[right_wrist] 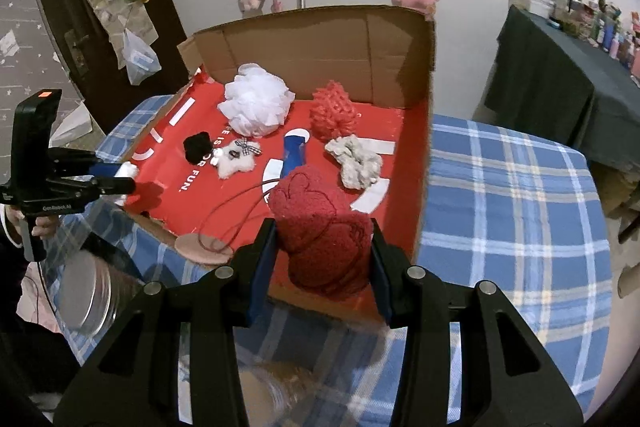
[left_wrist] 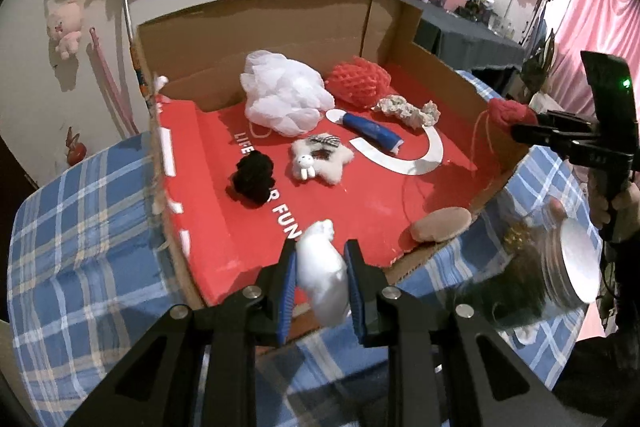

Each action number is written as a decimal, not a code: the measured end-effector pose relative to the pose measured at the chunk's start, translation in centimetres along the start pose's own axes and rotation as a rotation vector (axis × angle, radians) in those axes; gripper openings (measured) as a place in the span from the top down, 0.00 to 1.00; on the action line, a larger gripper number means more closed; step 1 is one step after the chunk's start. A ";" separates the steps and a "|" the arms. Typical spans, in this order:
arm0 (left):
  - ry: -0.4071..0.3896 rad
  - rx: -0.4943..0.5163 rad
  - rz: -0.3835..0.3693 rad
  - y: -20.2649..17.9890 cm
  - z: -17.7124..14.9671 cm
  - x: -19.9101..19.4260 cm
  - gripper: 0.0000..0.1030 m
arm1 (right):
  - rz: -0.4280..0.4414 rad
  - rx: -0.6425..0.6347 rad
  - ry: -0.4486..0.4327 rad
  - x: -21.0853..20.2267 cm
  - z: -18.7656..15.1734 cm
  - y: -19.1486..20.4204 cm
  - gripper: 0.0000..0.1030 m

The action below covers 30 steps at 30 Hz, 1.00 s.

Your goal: Organize soft objects

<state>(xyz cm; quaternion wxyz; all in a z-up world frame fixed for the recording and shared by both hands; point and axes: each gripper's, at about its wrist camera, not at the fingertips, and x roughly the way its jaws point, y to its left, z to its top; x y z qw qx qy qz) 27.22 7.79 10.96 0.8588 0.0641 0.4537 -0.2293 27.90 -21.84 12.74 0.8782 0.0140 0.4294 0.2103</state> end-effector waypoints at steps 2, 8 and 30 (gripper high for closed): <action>0.017 0.004 0.003 -0.3 0.5 0.8 0.76 | 0.008 0.000 0.010 0.7 0.4 0.2 0.61; 0.063 0.022 0.018 -1.0 1.6 3.0 0.76 | -0.001 -0.024 0.045 2.5 1.2 1.1 0.61; 0.185 0.063 0.097 -1.1 3.0 7.9 0.76 | -0.131 -0.169 0.225 7.7 1.9 2.8 0.60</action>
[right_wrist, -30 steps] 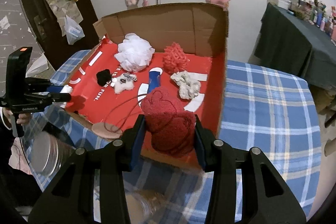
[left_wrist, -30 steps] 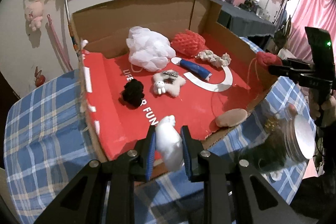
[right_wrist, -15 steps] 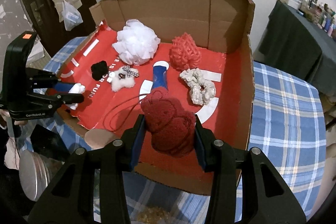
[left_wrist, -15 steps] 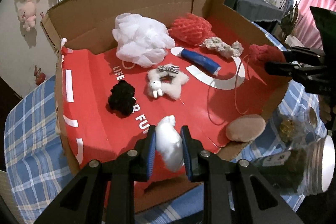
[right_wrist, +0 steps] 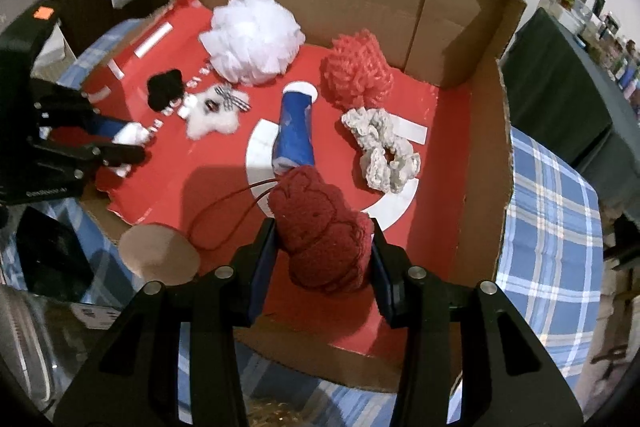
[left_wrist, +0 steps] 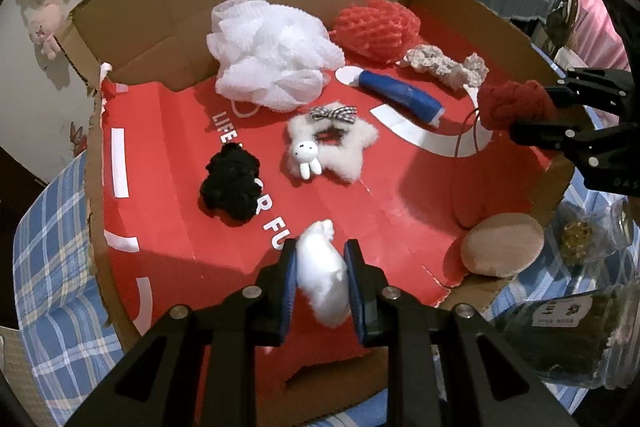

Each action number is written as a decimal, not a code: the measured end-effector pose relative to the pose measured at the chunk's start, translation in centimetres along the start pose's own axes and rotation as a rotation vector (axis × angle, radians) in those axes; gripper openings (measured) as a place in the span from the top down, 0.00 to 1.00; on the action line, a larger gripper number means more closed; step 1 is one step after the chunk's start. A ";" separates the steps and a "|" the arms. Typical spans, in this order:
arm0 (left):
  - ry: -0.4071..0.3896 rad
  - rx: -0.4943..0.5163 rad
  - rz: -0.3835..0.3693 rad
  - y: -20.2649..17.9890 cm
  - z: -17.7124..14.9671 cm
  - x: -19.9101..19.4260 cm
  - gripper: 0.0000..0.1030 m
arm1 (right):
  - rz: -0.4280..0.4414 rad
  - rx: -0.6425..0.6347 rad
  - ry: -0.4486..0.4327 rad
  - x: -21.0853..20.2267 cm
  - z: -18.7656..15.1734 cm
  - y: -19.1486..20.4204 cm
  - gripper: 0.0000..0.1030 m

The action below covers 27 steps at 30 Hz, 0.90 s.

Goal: Organize soft objects
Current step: 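Open both tools to drop the sock and red bunny in the box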

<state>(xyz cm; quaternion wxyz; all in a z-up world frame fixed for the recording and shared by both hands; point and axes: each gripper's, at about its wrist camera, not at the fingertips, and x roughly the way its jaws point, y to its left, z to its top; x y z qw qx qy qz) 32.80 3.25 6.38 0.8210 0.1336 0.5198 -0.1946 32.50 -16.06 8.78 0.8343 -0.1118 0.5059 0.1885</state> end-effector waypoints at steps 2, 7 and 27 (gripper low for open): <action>0.011 0.002 0.003 0.1 0.1 0.3 0.76 | -0.006 -0.009 0.019 0.5 0.1 -0.1 0.60; 0.034 0.010 0.001 0.5 0.2 1.3 0.76 | -0.027 -0.048 0.060 1.7 -0.1 -0.2 0.60; 0.029 0.029 -0.009 0.6 0.1 2.2 0.74 | -0.047 -0.119 0.114 2.4 -0.4 0.6 0.59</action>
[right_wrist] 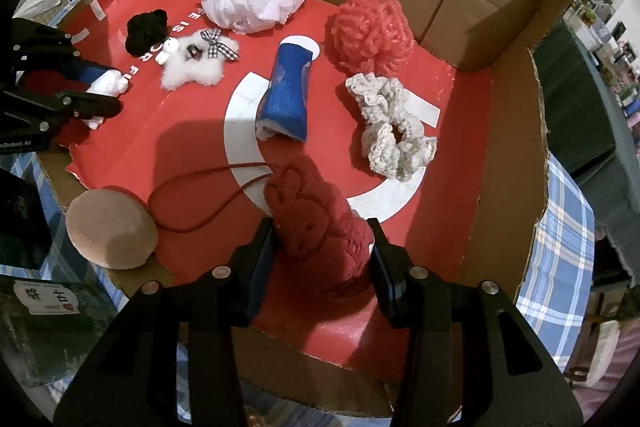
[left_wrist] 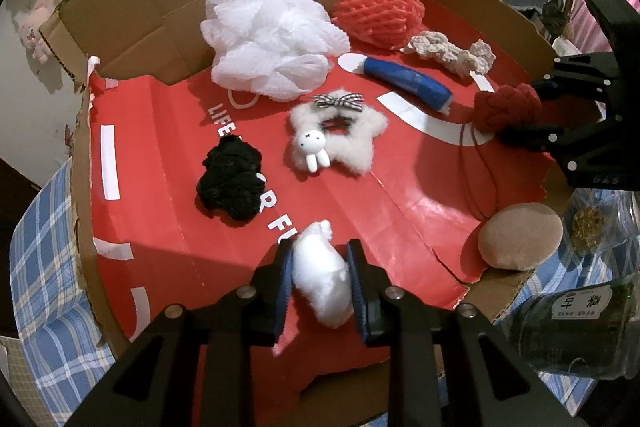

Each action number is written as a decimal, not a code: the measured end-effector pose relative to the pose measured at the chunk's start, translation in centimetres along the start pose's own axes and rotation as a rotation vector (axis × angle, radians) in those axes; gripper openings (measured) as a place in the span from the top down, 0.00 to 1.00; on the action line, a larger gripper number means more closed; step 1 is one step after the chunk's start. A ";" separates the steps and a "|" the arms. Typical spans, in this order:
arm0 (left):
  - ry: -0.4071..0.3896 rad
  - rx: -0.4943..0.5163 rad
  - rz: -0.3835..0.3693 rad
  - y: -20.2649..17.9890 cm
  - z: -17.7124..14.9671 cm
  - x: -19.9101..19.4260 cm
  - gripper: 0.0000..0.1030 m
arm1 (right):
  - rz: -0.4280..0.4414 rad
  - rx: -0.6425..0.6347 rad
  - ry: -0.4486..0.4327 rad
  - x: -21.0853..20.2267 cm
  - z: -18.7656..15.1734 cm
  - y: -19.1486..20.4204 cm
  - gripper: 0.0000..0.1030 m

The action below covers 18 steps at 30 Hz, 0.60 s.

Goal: Organize soft objects
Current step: 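Open both tools to drop the sock and red bunny in the box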

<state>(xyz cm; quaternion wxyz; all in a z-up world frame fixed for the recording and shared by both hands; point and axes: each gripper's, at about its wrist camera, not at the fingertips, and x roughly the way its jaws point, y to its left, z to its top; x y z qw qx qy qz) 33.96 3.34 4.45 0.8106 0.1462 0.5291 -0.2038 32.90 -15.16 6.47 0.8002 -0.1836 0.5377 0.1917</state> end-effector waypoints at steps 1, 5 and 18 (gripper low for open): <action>0.000 -0.001 -0.001 0.0 0.0 0.0 0.74 | 0.001 0.000 0.000 0.1 0.1 -0.1 0.59; -0.001 -0.003 -0.003 0.2 0.0 -0.1 0.72 | 0.016 0.006 0.003 0.2 0.3 -0.2 0.57; -0.016 -0.038 -0.020 0.9 -0.2 -0.8 0.50 | 0.029 0.022 -0.007 -1.0 0.6 -0.3 0.47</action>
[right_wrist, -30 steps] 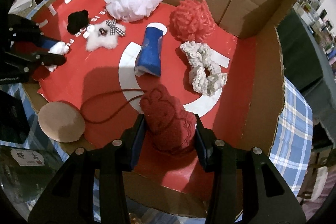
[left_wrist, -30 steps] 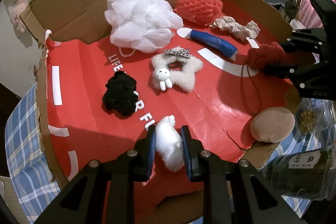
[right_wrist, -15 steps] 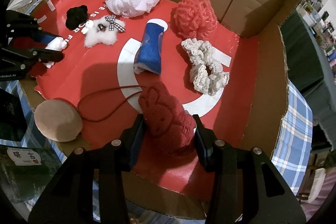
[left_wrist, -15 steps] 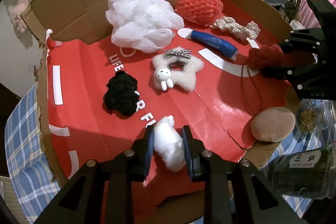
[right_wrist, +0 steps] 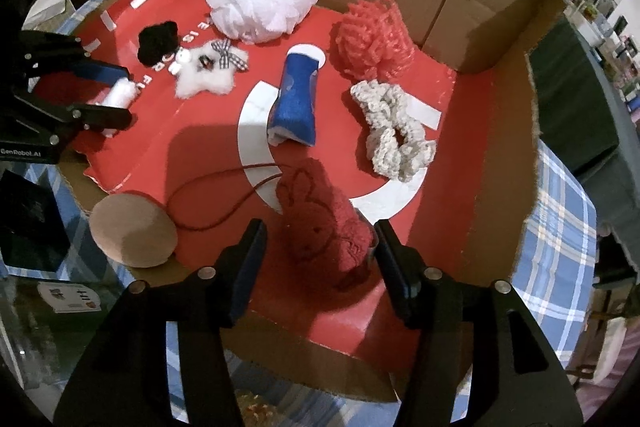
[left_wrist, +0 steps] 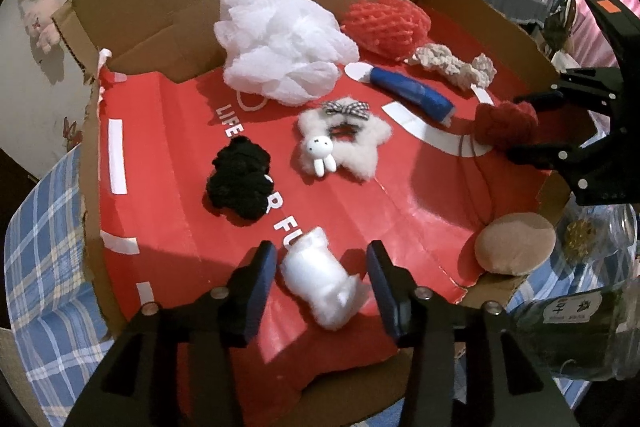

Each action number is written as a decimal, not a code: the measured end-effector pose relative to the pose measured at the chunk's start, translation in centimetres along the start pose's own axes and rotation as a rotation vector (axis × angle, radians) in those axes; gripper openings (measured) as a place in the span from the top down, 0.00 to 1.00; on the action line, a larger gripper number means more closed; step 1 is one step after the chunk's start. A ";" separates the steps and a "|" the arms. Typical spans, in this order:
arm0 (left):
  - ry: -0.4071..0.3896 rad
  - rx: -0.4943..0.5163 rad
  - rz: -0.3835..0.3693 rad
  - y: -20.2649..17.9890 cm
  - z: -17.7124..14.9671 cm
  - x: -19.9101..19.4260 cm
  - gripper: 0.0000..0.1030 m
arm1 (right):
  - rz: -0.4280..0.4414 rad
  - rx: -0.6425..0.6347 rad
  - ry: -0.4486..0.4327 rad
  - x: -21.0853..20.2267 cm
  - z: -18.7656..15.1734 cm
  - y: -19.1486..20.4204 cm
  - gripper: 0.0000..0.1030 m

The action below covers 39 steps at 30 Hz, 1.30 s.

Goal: Organize soft objects
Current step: 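Open both tools to drop the sock and red bunny in the box, then withdraw both tools from the box toward the tan sponge and white cloth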

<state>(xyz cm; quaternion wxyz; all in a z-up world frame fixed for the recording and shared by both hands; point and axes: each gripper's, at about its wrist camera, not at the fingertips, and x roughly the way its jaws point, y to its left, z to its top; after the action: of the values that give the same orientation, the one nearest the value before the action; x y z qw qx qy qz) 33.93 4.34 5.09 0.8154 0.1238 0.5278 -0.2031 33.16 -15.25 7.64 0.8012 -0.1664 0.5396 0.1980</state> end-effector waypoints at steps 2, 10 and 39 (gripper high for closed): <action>-0.009 -0.011 -0.003 0.1 0.0 -0.4 0.46 | 0.002 0.015 -0.011 -0.7 0.1 -0.1 0.42; -0.056 -0.028 0.001 0.2 -0.3 -3.0 0.38 | 0.245 0.140 0.032 -2.6 1.6 0.3 0.41; -0.118 -0.031 0.016 -0.4 -2.8 -6.9 0.35 | 0.476 0.165 0.280 1.0 3.8 6.1 0.74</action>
<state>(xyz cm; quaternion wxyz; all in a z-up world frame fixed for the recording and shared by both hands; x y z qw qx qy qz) 28.98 6.53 10.18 0.8484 0.1031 0.4810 -0.1955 33.49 -8.01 7.76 0.6608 0.0050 0.6830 0.3111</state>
